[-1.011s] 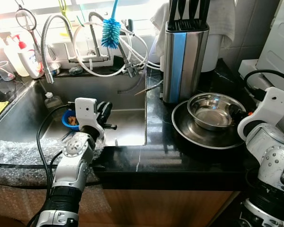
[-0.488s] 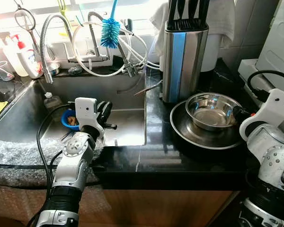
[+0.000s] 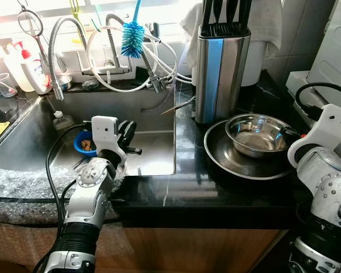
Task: Kitchen organization
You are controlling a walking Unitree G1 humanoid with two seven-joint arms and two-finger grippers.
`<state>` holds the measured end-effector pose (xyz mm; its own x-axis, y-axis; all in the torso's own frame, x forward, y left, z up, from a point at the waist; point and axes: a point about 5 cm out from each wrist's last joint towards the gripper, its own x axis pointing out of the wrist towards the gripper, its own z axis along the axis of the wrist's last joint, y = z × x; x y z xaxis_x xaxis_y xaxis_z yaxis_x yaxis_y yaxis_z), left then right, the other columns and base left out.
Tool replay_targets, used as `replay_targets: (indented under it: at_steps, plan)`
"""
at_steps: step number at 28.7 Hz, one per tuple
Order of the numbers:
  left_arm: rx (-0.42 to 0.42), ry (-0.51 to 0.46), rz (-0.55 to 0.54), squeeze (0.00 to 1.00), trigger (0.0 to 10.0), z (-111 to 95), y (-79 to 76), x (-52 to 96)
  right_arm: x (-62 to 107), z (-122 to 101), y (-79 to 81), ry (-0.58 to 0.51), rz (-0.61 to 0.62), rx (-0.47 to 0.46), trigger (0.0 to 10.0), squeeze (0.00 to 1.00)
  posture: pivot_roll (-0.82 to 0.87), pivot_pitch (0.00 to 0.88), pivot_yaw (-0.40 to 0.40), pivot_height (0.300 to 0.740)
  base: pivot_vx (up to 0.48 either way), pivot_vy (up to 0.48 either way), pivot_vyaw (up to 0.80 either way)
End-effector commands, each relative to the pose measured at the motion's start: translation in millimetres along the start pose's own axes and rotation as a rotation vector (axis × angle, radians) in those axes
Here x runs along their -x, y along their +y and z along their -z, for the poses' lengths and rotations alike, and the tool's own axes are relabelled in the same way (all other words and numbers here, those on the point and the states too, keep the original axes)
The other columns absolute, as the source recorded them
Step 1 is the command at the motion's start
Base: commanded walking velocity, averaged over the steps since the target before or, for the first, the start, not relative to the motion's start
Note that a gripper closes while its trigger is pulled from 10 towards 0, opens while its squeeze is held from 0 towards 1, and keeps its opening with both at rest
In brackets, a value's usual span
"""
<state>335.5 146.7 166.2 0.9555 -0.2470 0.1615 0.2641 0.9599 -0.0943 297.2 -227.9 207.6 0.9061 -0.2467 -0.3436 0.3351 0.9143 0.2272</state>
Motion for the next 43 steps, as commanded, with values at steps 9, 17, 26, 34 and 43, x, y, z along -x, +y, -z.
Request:
replay_targets:
  at_steps: [9, 17, 26, 34, 43]
  plan:
    - [-0.011, 0.012, -0.001, 0.0, 10.0, 1, 1.0, -1.1, 1.9, -5, 9.6, -0.019, -0.044, 0.008, 0.0, 0.0, -0.12, 0.0, 0.088, 0.74, 0.0, 0.0, 0.0]
    - [-0.015, 0.015, 0.005, 0.0, 10.0, 1, -0.5, -2.1, 2.5, -5, 14.1, -0.021, -0.074, 0.002, 0.0, 0.0, -0.12, 0.0, 0.088, 0.74, 0.0, 0.0, 0.0]
    - [-0.015, 0.008, -0.012, 0.0, 10.0, -1, 1.0, -4.4, 7.8, -13, 28.4, -0.057, -0.213, -0.06, 0.0, 0.0, -0.12, 0.0, 0.093, 0.74, 0.0, 0.0, 0.0]
    - [-0.015, -0.002, -0.02, 0.0, 10.0, -4, 3.1, -6.6, 21.7, -10, 54.9, -0.04, -0.442, 0.046, 10.0, 0.0, -0.11, 0.0, 0.092, 0.74, 0.0, 0.0, 0.0]
    - [0.016, -0.011, -0.031, 0.0, 10.0, -6, 4.1, -7.0, 24.8, -11, 63.3, -0.073, -0.491, 0.108, 10.0, 0.0, -0.11, 0.0, 0.09, 0.74, 0.0, 0.0, 0.0]
